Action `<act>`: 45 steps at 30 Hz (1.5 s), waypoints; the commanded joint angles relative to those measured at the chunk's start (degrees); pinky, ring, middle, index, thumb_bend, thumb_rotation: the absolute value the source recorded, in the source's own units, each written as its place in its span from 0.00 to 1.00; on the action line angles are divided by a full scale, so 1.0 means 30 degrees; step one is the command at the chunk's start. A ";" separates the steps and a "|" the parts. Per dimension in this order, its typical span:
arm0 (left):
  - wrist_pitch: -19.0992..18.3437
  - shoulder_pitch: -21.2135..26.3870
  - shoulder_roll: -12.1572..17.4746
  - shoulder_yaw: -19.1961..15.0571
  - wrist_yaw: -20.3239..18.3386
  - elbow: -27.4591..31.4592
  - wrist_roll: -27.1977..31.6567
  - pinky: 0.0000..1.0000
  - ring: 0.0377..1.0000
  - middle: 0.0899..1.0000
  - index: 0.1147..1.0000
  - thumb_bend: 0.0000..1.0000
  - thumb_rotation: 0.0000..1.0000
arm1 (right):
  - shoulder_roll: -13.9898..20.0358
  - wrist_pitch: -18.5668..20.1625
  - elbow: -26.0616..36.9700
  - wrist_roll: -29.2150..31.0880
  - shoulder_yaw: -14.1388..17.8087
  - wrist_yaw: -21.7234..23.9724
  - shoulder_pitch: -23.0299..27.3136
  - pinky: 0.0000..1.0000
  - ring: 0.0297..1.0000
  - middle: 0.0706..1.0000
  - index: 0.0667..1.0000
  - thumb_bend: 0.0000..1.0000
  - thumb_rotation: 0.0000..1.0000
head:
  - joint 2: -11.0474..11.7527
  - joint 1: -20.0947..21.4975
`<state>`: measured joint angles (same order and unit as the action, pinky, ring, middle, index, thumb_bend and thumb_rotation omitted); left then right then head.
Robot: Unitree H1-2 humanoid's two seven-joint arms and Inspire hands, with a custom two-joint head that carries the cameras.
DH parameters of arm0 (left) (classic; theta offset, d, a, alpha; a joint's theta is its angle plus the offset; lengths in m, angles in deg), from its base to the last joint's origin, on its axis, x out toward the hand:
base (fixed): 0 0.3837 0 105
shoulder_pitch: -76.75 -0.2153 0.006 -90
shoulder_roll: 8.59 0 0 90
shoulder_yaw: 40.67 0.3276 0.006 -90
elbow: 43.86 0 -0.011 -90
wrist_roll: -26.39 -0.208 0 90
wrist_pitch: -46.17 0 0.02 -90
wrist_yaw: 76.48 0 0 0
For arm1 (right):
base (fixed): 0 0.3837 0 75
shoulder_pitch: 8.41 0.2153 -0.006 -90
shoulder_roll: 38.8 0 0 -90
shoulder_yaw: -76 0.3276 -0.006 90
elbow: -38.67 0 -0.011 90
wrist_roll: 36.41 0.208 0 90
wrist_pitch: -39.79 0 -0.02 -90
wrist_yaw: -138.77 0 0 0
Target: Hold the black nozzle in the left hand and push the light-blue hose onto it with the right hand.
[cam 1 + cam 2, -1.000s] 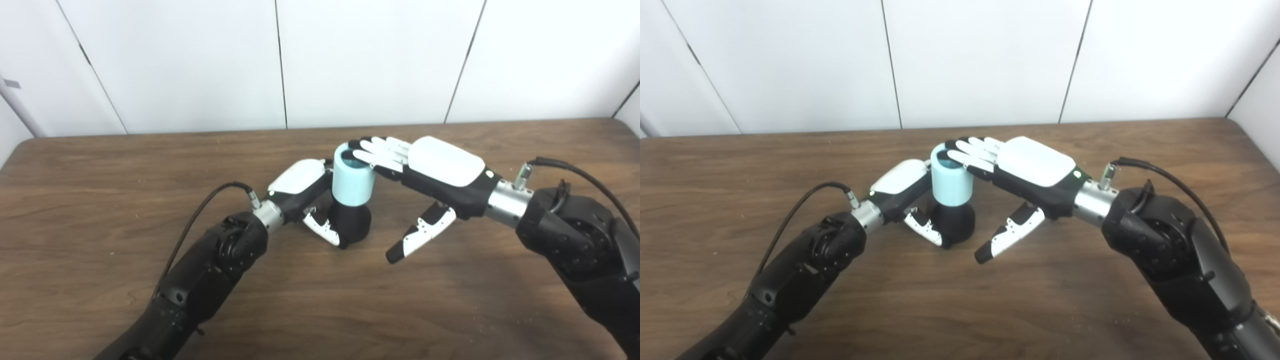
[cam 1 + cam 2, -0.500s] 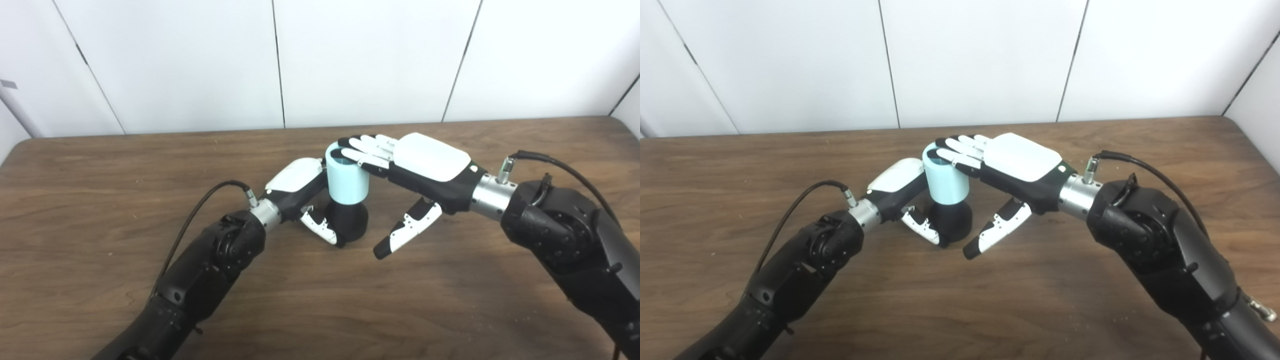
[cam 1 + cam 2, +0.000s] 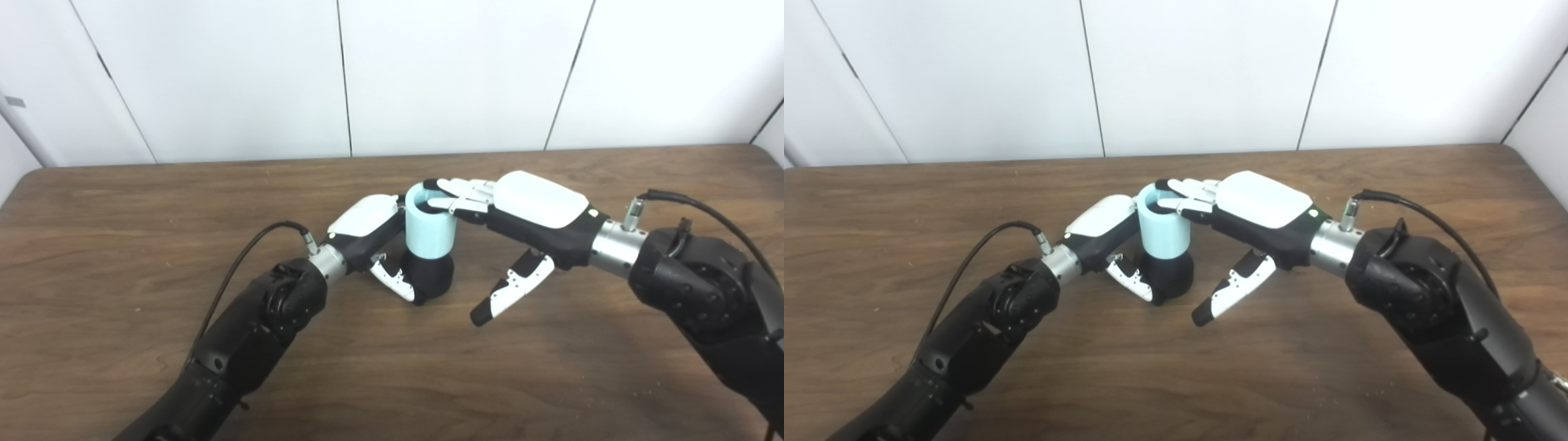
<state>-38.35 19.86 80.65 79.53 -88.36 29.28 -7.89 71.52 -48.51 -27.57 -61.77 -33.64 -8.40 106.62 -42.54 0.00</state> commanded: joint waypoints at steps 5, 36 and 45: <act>-0.0653 0.0005 0.0486 -0.0008 -0.0715 -0.0559 -0.0706 1.00 0.59 0.42 0.42 0.53 0.00 | 0.0459 -0.0418 -0.0435 -0.0048 -0.0488 0.0892 -0.0856 0.87 0.89 0.87 0.84 0.77 0.70 | -0.0008 -0.0024; -0.0230 0.0039 0.0322 -0.0055 -0.0340 -0.1161 -0.0793 1.00 0.59 0.41 0.42 0.53 0.00 | -0.5810 -0.1904 -0.1173 -0.2858 0.4527 -0.6812 -0.0240 0.66 0.85 0.88 0.93 0.76 0.23 | 0.0371 0.0092; -0.0257 -0.0042 0.0317 -0.0057 -0.0304 -0.1016 -0.0824 1.00 0.59 0.41 0.42 0.53 0.00 | -0.6029 0.6205 -0.0901 0.0599 0.5140 -0.2638 -0.0622 0.54 0.67 0.71 0.78 0.54 0.01 | 0.0393 0.0064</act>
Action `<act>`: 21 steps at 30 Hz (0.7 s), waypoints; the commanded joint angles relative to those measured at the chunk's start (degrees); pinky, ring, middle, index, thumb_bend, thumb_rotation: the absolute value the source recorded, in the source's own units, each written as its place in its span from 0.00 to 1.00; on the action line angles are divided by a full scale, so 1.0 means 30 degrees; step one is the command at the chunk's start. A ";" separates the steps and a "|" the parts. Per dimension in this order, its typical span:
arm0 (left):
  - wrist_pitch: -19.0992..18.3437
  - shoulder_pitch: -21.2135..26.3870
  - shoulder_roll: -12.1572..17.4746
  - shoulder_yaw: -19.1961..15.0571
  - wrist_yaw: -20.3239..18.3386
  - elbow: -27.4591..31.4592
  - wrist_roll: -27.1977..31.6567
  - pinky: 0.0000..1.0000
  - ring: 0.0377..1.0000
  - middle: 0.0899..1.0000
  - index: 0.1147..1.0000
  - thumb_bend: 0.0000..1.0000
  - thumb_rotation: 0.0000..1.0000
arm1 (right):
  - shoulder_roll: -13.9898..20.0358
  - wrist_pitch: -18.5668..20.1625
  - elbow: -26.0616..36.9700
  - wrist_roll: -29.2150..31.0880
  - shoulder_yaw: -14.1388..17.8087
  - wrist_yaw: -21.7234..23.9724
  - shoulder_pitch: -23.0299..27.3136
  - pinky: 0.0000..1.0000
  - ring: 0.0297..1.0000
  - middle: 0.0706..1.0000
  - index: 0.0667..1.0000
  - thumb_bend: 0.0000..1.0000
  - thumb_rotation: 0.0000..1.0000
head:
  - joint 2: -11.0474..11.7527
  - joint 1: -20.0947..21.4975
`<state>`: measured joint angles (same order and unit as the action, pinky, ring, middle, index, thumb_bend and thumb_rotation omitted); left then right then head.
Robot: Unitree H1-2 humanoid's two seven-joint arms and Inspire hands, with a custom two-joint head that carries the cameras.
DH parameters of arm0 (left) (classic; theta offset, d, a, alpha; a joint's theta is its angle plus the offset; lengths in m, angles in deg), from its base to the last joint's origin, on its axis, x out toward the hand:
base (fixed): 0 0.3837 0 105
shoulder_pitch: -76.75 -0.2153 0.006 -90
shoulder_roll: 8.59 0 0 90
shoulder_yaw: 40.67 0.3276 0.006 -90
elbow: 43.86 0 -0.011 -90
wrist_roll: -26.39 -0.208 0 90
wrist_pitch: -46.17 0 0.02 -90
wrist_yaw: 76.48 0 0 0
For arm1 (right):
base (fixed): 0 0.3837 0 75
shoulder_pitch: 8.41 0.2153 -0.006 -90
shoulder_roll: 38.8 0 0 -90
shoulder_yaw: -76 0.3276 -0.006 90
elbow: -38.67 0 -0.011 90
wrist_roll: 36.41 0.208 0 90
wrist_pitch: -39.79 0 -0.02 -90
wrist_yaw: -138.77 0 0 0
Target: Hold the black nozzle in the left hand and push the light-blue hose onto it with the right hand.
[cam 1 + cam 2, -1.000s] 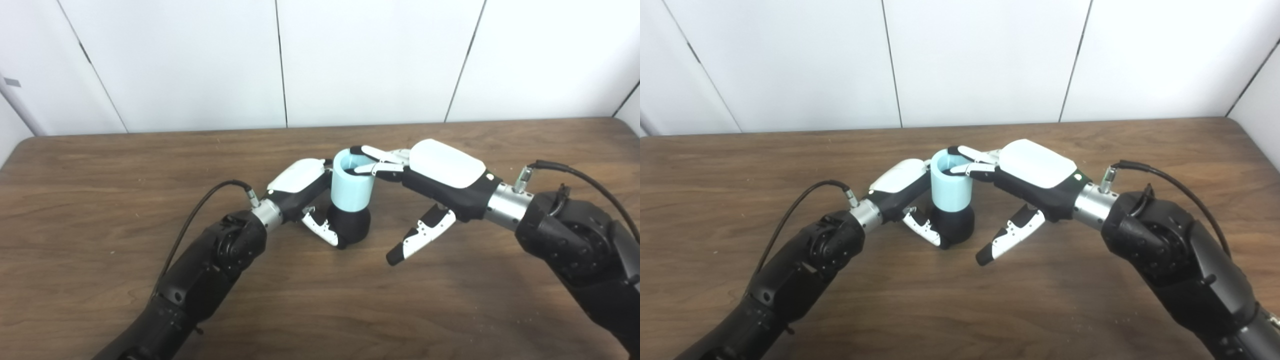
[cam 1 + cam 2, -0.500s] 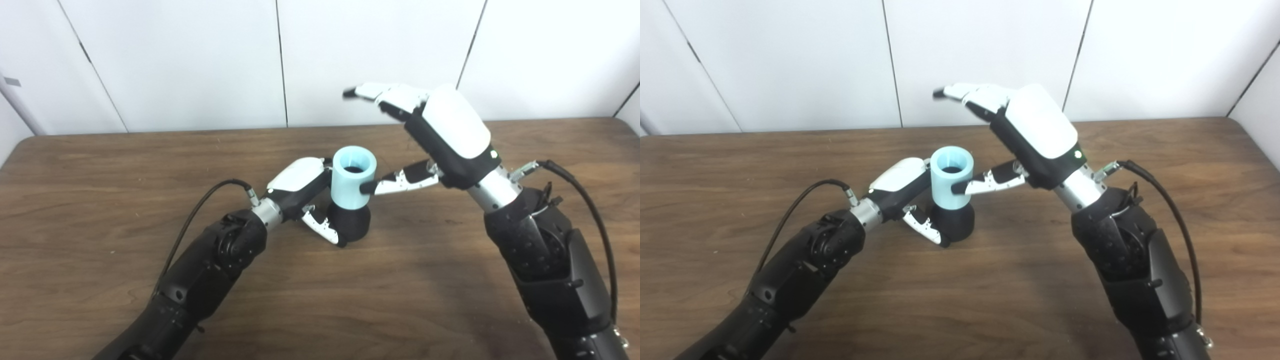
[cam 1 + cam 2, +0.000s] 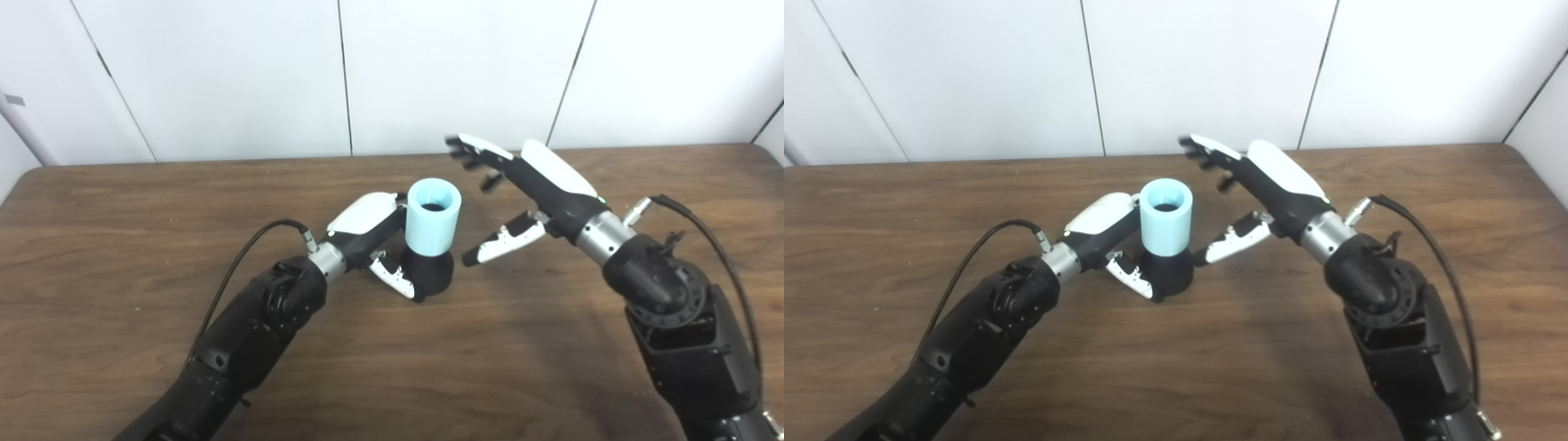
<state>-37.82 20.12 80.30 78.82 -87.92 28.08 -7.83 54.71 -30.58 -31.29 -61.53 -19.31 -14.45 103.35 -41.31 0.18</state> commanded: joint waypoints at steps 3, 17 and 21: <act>-0.0393 -0.0135 0.0444 0.0148 -0.0452 -0.0626 -0.0796 1.00 0.59 0.41 0.42 0.53 0.00 | -0.1235 0.1220 -0.0187 0.1404 0.0912 -0.1284 0.0206 0.53 0.67 0.72 0.79 0.56 0.12 | -0.0017 0.0033; -0.0632 -0.0365 0.0448 0.0003 -0.0256 -0.0516 -0.0835 1.00 0.59 0.41 0.43 0.53 0.00 | -0.4154 0.1339 -0.2285 0.5525 0.3563 -0.4013 -0.0906 0.58 0.71 0.78 0.81 0.77 0.28 | -0.0081 -0.0147; -0.1183 -0.0486 0.0389 -0.0314 -0.0523 -0.0210 -0.0503 1.00 0.67 0.60 0.61 0.80 0.08 | -0.3797 0.0881 -0.2519 0.5812 0.3180 -0.4318 -0.1209 0.58 0.71 0.79 0.82 0.78 0.29 | -0.0109 -0.0146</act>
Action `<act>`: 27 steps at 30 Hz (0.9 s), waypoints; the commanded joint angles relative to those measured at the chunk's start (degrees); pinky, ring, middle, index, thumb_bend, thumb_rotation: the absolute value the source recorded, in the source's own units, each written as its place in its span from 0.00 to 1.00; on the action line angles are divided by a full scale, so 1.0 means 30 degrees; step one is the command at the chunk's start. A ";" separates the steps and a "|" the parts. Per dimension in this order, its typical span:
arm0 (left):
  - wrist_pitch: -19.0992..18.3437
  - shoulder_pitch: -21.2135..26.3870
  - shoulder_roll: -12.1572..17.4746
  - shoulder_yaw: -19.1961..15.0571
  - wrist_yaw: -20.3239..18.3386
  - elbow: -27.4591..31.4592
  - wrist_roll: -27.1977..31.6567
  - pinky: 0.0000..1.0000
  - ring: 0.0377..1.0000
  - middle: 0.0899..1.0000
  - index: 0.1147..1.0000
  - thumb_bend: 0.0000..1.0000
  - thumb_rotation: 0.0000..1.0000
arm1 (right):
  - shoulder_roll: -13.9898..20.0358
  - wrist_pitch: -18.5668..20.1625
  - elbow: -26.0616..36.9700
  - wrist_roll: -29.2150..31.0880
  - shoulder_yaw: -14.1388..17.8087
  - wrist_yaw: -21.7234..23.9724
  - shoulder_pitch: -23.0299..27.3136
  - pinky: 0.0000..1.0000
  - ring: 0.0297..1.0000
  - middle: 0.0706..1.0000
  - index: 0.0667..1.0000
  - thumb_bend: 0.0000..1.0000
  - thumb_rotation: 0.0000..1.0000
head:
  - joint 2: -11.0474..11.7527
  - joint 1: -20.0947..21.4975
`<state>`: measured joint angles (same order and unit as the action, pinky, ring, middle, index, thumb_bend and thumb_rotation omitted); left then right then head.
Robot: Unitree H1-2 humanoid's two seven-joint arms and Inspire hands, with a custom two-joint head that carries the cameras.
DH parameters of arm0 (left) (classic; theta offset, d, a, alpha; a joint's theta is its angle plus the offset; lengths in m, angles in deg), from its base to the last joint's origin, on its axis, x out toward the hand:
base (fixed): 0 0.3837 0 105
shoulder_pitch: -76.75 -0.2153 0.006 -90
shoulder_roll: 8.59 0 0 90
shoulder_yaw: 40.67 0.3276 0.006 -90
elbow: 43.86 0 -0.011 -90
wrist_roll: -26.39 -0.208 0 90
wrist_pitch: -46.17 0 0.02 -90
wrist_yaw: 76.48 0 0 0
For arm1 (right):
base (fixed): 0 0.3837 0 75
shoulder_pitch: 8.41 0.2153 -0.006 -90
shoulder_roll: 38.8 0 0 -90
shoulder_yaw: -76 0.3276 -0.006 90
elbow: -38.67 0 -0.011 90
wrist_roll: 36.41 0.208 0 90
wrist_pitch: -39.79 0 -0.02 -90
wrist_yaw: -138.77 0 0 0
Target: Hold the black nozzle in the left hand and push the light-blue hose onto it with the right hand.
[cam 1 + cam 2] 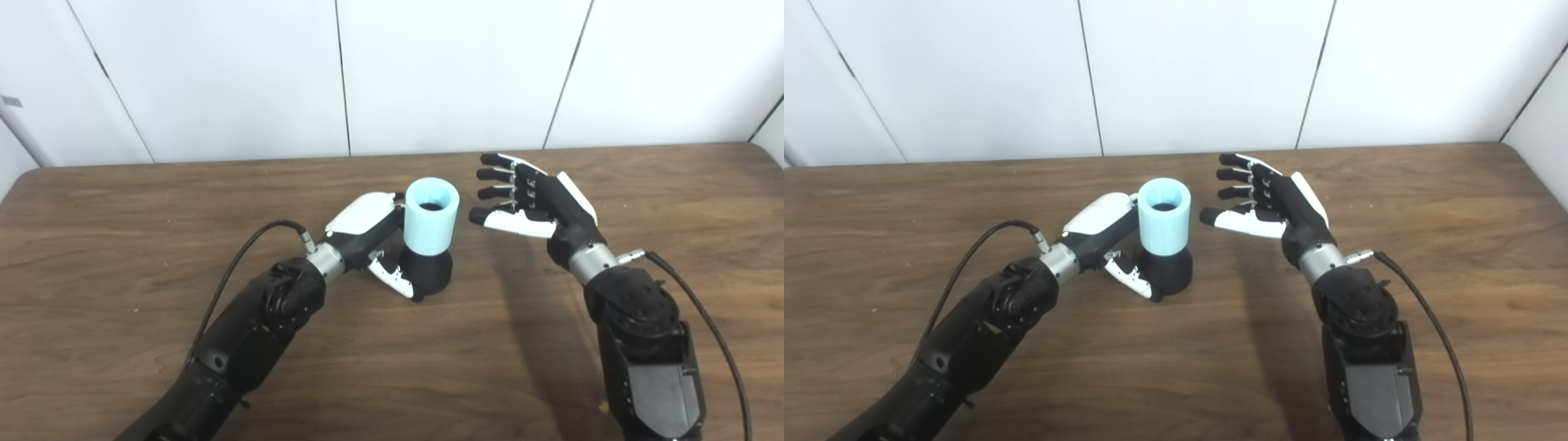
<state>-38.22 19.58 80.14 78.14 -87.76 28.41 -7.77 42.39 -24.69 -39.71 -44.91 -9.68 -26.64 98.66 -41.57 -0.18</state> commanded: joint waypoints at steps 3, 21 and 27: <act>-0.1409 -0.0479 0.0408 -0.0436 -0.0598 -0.0002 -0.0432 1.00 0.78 0.76 0.76 0.95 0.17 | 0.0661 -0.1350 0.0232 0.0373 -0.0322 -0.0373 0.0224 0.58 0.71 0.79 0.82 0.78 0.29 | -0.0027 -0.0027; -0.4204 -0.1206 0.1278 -0.2423 -0.1868 0.2269 0.0191 1.00 1.00 1.00 1.00 1.00 0.25 | 0.1378 -0.1568 0.0386 0.1139 -0.0799 -0.0747 0.0110 0.58 0.72 0.81 0.85 0.77 0.26 | -0.0061 -0.0208; -0.4973 -0.2070 0.1662 -0.4544 -0.1372 0.3610 0.1071 1.00 1.00 0.96 0.95 0.93 0.09 | 0.1593 -0.1721 0.0364 0.1426 -0.0725 -0.0762 0.0140 0.57 0.71 0.80 0.85 0.76 0.23 | -0.0109 -0.0751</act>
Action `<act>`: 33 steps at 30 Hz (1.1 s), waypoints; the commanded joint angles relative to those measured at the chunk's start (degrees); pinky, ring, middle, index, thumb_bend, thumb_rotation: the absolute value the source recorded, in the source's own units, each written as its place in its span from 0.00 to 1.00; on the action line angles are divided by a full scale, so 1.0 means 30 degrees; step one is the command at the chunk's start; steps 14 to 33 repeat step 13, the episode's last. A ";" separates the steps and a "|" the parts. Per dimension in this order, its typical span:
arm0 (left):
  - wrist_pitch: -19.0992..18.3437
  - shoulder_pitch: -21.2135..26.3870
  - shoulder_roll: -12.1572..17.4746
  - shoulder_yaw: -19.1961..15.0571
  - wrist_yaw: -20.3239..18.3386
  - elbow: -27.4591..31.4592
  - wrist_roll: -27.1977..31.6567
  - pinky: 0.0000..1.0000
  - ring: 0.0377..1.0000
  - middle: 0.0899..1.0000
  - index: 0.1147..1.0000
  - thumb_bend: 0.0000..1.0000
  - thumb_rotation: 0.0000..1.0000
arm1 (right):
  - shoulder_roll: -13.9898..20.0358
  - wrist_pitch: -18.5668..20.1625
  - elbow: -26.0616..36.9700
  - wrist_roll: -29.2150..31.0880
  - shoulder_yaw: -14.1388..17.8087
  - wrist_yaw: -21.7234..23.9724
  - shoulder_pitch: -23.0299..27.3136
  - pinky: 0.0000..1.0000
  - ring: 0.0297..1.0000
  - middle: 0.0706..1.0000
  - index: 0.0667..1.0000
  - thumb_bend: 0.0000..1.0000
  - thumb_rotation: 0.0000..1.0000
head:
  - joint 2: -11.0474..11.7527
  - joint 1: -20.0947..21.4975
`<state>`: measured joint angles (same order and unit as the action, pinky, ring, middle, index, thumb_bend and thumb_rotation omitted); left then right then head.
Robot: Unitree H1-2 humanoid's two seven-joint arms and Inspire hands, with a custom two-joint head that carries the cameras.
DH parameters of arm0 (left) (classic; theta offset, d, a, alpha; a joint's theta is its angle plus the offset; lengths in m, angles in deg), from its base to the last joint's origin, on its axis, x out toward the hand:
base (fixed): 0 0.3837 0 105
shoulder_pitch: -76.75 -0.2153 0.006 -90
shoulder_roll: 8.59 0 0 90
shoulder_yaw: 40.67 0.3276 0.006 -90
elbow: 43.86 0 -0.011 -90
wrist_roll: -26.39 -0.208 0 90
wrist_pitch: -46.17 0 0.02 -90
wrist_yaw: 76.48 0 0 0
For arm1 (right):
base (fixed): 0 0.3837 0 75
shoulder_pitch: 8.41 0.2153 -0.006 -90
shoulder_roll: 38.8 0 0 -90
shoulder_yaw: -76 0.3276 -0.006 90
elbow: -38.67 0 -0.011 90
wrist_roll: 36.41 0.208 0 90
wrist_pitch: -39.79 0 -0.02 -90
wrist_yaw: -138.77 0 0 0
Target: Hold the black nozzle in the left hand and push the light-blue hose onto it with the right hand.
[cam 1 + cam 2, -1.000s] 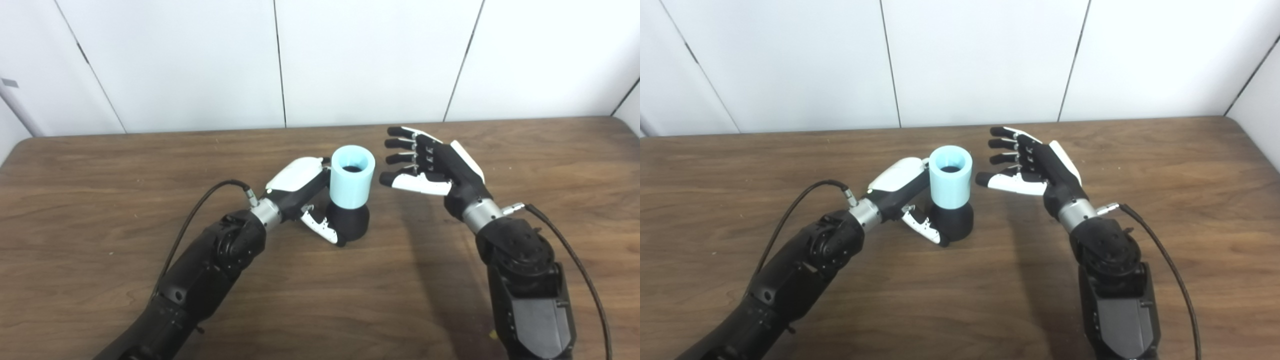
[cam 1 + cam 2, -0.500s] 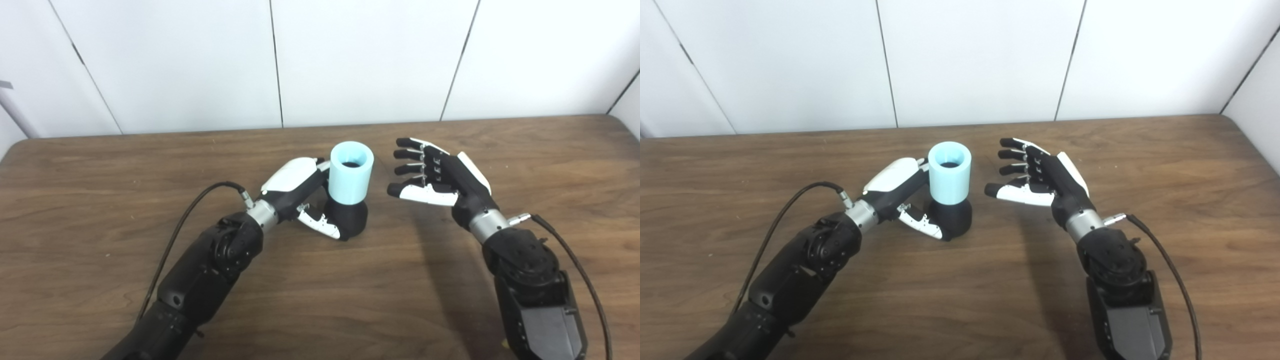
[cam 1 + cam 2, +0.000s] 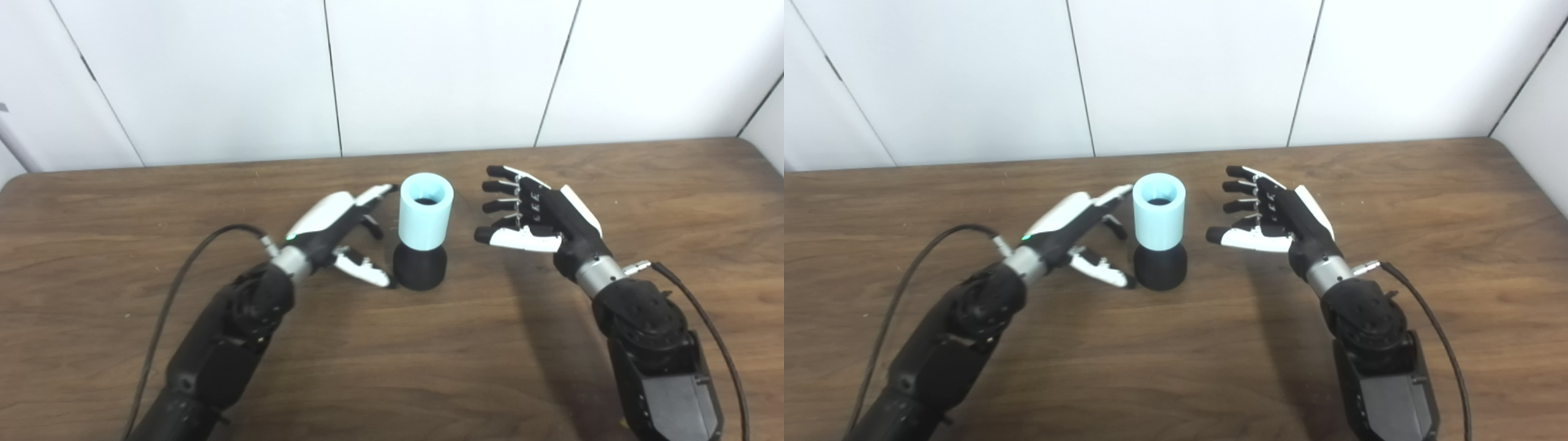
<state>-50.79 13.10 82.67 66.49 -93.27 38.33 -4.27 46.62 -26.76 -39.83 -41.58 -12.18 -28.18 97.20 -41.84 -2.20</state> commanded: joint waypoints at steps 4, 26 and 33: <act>0.0885 -0.0631 0.0708 -0.2267 0.3429 0.0406 -0.0267 0.84 0.88 0.82 0.78 0.75 0.08 | 0.0302 -0.1125 0.0571 0.0391 0.0009 -0.0249 0.0602 0.57 0.71 0.80 0.85 0.75 0.21 | -0.0022 -0.0216; 0.0746 -0.2010 -0.1518 -0.5690 0.4110 0.2100 0.5501 0.59 0.70 0.71 0.72 0.63 0.07 | 0.0136 -0.2509 0.0653 0.0797 0.0073 -0.0465 0.0492 0.58 0.72 0.78 0.81 0.75 0.05 | -0.0187 -0.0289; 0.0746 -0.2010 -0.1518 -0.5690 0.4110 0.2100 0.5501 0.59 0.70 0.71 0.72 0.63 0.07 | 0.0136 -0.2509 0.0653 0.0797 0.0073 -0.0465 0.0492 0.58 0.72 0.78 0.81 0.75 0.05 | -0.0187 -0.0289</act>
